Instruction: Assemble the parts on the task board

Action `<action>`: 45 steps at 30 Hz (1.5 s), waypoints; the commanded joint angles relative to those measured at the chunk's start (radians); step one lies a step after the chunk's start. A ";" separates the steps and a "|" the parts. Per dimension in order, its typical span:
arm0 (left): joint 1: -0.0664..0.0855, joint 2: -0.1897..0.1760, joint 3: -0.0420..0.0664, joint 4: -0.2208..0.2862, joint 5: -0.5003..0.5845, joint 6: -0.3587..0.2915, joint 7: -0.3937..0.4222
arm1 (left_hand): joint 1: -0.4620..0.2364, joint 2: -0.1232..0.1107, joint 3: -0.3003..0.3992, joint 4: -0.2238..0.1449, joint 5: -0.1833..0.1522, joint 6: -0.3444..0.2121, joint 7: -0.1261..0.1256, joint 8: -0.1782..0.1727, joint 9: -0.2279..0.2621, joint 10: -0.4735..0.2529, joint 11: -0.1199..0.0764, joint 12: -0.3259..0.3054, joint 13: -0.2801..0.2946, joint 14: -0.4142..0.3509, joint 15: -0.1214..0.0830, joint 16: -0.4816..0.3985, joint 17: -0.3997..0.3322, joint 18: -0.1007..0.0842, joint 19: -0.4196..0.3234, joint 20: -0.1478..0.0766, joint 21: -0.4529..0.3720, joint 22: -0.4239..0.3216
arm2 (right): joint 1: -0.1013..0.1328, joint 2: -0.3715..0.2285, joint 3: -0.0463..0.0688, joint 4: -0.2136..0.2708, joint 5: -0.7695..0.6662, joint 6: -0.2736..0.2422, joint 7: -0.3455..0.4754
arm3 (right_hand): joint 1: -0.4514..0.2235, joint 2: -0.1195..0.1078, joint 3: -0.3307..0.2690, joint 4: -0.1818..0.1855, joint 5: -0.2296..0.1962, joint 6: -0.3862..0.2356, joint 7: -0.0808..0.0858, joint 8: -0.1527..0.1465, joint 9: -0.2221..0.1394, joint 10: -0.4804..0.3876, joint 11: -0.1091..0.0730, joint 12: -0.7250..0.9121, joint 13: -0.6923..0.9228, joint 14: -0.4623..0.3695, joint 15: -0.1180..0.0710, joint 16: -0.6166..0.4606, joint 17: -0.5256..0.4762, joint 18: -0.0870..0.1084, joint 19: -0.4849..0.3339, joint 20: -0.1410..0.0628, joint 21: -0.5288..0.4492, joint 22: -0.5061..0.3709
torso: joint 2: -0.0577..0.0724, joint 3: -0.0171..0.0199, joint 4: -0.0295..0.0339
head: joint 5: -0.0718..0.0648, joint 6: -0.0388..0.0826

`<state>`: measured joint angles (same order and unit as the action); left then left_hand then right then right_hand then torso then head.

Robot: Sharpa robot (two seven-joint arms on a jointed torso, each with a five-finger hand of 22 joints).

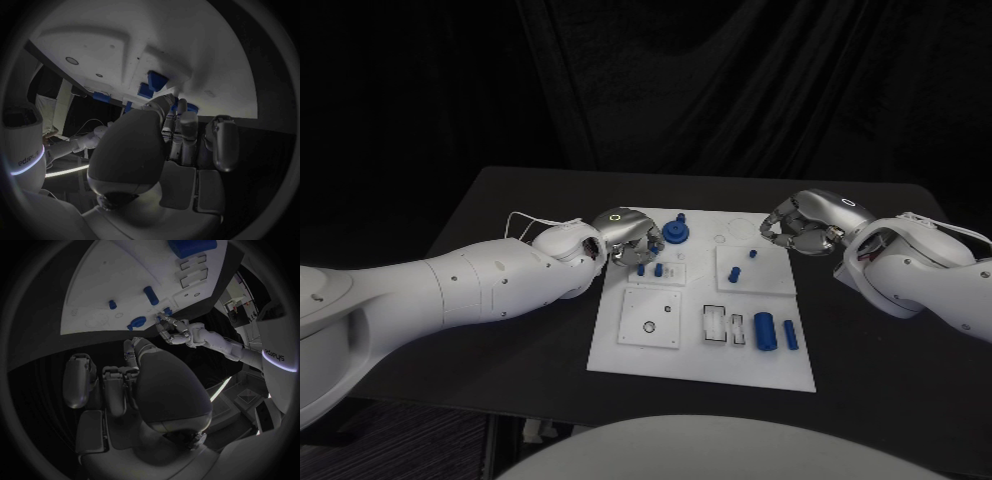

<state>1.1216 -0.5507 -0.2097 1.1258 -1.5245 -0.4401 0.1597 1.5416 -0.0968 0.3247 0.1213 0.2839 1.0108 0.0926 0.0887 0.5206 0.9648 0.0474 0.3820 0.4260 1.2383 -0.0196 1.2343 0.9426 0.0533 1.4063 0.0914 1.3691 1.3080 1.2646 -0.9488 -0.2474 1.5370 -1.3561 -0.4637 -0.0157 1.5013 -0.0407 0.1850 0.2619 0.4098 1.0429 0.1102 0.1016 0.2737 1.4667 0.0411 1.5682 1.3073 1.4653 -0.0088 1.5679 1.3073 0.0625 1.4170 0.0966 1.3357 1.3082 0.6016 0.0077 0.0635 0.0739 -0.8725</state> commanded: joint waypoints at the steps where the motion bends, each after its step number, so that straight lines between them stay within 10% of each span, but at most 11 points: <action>1: -0.004 0.002 -0.002 0.000 0.000 0.024 -0.005 | -0.003 -0.005 0.005 -0.004 0.001 -0.004 0.005 -0.004 -0.003 0.002 0.004 -0.010 -0.002 -0.007 0.001 -0.005 -0.003 0.001 -0.006 0.000 -0.005 0.190 | -0.003 -0.001 0.001 0.000 -0.003 0.007 -0.017 | 0.007 -0.005 0.004 0.000 0.002 0.006 0.001 0.006 0.002 0.104 0.000 0.003 0.263 0.106 -0.006 0.003 0.263 0.000 -0.007 -0.001 -0.002 0.181 | 0.000 -0.0001 0.0000 | 0.000 0.000; 12: -0.004 0.000 -0.002 -0.004 0.000 0.022 -0.018 | -0.028 -0.031 0.010 0.008 -0.062 -0.200 -0.055 -0.028 -0.073 -0.095 0.044 -0.056 -0.010 -0.036 0.030 -0.028 -0.035 0.010 -0.038 0.025 -0.050 0.178 | -0.003 -0.003 0.001 0.001 -0.003 0.008 -0.019 | 0.008 -0.005 0.006 -0.001 0.002 0.005 0.001 0.005 0.002 0.104 0.000 0.003 0.263 0.106 -0.006 0.003 0.263 0.000 -0.008 -0.001 -0.004 0.180 | 0.001 -0.0002 -0.0001 | 0.000 0.000; 27: -0.005 -0.060 -0.001 -0.007 0.001 -0.215 -0.021 | -0.014 -0.034 0.007 0.001 -0.081 -0.226 -0.074 -0.023 -0.098 -0.133 0.044 -0.040 0.008 -0.040 0.036 -0.025 -0.034 0.014 -0.049 0.031 -0.066 0.174 | -0.003 -0.010 0.001 0.004 -0.003 0.012 -0.021 | 0.008 -0.006 0.006 -0.001 0.002 0.005 0.002 0.006 0.002 0.104 0.000 0.003 0.263 0.106 -0.006 0.003 0.263 0.000 -0.009 -0.001 -0.005 0.180 | 0.000 -0.0009 -0.0003 | -0.003 0.000; 30: -0.004 -0.086 -0.001 -0.009 0.084 -0.309 0.018 | -0.028 -0.021 0.006 0.031 -0.078 -0.194 -0.056 -0.016 -0.109 -0.145 0.038 0.002 0.030 -0.219 0.033 -0.166 -0.220 0.045 -0.172 0.032 -0.214 0.129 | -0.003 -0.014 0.001 0.005 -0.003 0.009 -0.021 | 0.008 -0.006 0.006 -0.001 0.001 0.005 0.002 0.006 0.002 0.104 0.000 0.003 0.263 0.106 -0.006 0.003 0.263 0.002 -0.012 -0.001 -0.010 0.178 | 0.000 -0.0009 0.0004 | -0.004 0.000; 33: -0.003 -0.122 -0.001 -0.002 0.327 -0.314 0.158 | -0.029 -0.003 0.020 0.071 -0.026 -0.154 -0.019 -0.014 -0.121 -0.193 0.033 0.034 0.041 -0.445 0.058 -0.323 -0.303 0.111 -0.591 0.044 -0.659 0.013 | -0.002 -0.018 0.001 0.009 -0.003 0.000 -0.019 | 0.009 -0.010 0.007 -0.003 0.001 0.006 0.002 0.006 0.003 0.104 0.001 0.003 0.263 0.106 -0.005 0.003 0.263 0.007 -0.028 0.000 -0.032 0.170 | 0.000 -0.0012 0.0007 | -0.004 0.000; 36: 0.000 -0.162 -0.001 0.009 0.639 -0.205 0.340 | -0.046 0.022 0.018 0.108 0.053 -0.138 0.020 -0.015 -0.130 -0.269 0.084 0.025 0.012 -0.653 0.126 -0.478 -0.384 0.065 -0.827 0.066 -0.811 -0.017 | 0.005 -0.019 0.001 0.009 -0.003 -0.007 -0.020 | 0.014 -0.016 0.013 -0.006 0.002 0.007 0.002 0.008 0.006 0.082 0.001 -0.011 0.246 0.106 -0.005 0.003 0.263 0.020 -0.066 0.001 -0.087 0.152 | -0.001 -0.0009 0.0002 | -0.004 0.000; 40: 0.002 -0.223 -0.001 0.056 0.949 -0.031 0.499 | -0.102 0.049 -0.072 0.155 0.148 -0.185 -0.001 -0.016 -0.170 -0.376 0.101 -0.005 -0.066 -0.872 0.143 -0.689 -0.535 0.048 -1.147 0.048 -1.133 -0.208 | 0.022 -0.012 0.001 0.004 -0.003 0.007 -0.037 | 0.026 -0.028 0.026 -0.016 0.009 0.017 -0.001 0.018 0.018 -0.052 -0.003 -0.108 0.137 0.065 -0.008 -0.051 0.223 0.046 -0.148 -0.001 -0.216 0.110 | -0.001 -0.0020 0.0000 | -0.005 0.000; 45: 0.003 -0.306 -0.002 0.167 1.141 0.156 0.576 | -0.151 0.114 -0.234 0.168 0.136 -0.225 0.007 -0.019 -0.238 -0.489 0.051 -0.047 -0.202 -0.961 0.110 -0.925 -0.727 0.086 -1.105 0.057 -1.283 -0.395 | 0.036 0.001 0.001 -0.004 -0.007 0.019 -0.051 | 0.048 -0.055 0.053 -0.032 0.071 0.023 0.001 0.035 0.048 -0.235 0.000 -0.269 -0.022 -0.025 -0.006 -0.177 0.130 0.073 -0.242 0.000 -0.372 0.061 | -0.003 -0.0011 -0.0014 | -0.005 0.000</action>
<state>1.1212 -0.8450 -0.2120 1.2604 -0.6713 -0.4709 0.5689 1.3930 0.0072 0.1112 0.2900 0.4249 0.7926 0.1006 0.0695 0.2910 0.4856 0.1020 0.3389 0.2427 0.2885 0.0913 0.3440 0.2412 0.1168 0.3026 0.1496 0.1055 0.9365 1.2978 -0.9517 -0.2467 1.5361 -1.3561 -0.4563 -0.0329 1.5479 -0.0873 0.2322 0.2314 0.4692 1.0617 0.1124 0.1319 0.3163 1.2517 0.0412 1.3172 1.2967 1.4487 -0.0143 1.4046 1.3073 0.1255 1.1855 0.0959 0.9809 1.3082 0.6001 0.0054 0.0636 0.0684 -0.8725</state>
